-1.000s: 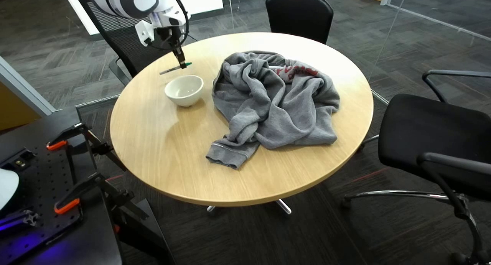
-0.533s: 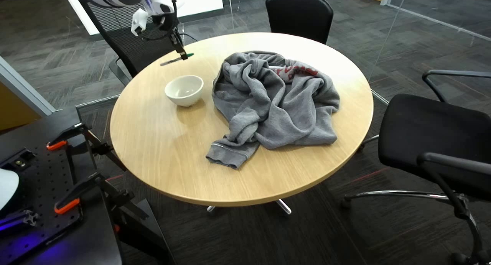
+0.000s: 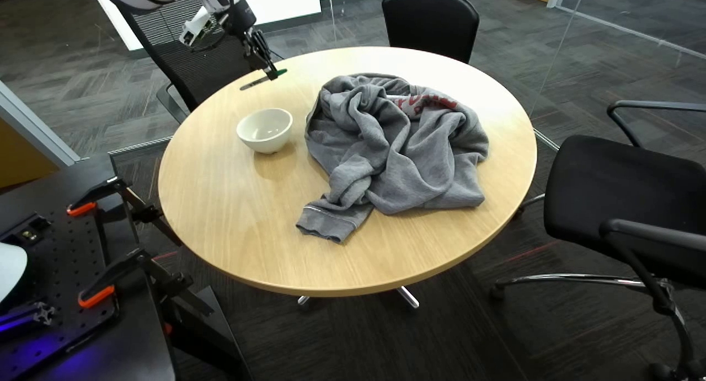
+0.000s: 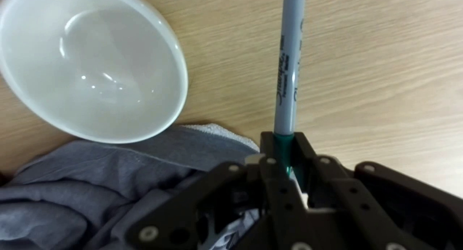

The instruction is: Put the marker in the white bowl

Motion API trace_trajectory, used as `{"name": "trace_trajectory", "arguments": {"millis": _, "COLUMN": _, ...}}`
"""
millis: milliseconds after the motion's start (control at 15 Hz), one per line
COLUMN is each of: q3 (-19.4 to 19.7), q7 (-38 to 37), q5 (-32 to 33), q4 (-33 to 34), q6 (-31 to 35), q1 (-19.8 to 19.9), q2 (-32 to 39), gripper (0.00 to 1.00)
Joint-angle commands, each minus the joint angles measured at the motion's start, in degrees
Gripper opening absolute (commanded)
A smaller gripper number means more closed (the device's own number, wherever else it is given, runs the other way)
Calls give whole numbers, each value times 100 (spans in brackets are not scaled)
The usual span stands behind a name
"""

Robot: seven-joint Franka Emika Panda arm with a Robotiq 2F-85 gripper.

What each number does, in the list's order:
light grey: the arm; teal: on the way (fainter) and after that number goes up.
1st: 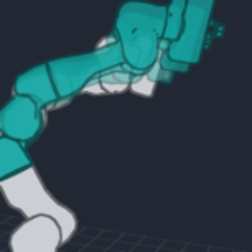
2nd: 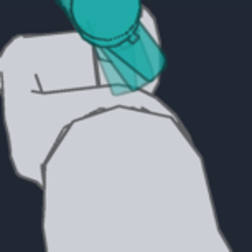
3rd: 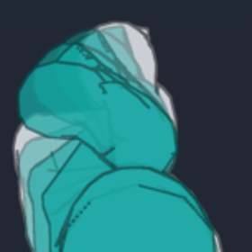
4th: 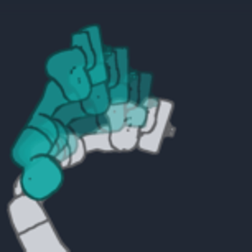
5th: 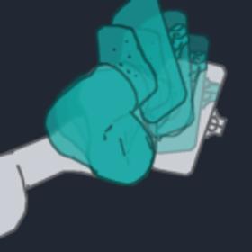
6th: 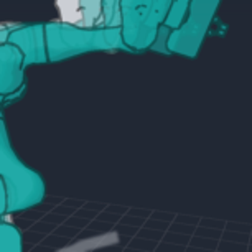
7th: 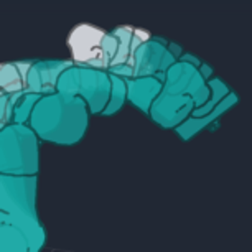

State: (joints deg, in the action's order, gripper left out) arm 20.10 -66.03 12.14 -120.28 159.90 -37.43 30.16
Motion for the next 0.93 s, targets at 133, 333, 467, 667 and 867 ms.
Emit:
{"name": "trace_trajectory", "arguments": {"millis": 133, "q3": 942, "q7": -1876, "q5": 1249, "q4": -299, "q6": -5, "q1": -786, "q2": -264, "gripper": 4}}
{"name": "trace_trajectory", "arguments": {"millis": 333, "q3": 1344, "q7": -2917, "q5": 1940, "q4": -293, "q6": -149, "q1": -1120, "q2": -236, "gripper": 4}}
{"name": "trace_trajectory", "arguments": {"millis": 467, "q3": 1554, "q7": -3559, "q5": 2358, "q4": -353, "q6": -230, "q1": -1306, "q2": -251, "gripper": 4}}
{"name": "trace_trajectory", "arguments": {"millis": 667, "q3": 1602, "q7": -4420, "q5": 2974, "q4": -436, "q6": -474, "q1": -1371, "q2": -321, "gripper": 4}}
{"name": "trace_trajectory", "arguments": {"millis": 867, "q3": 1411, "q7": -5296, "q5": 3654, "q4": -489, "q6": -818, "q1": -1230, "q2": -432, "gripper": 4}}
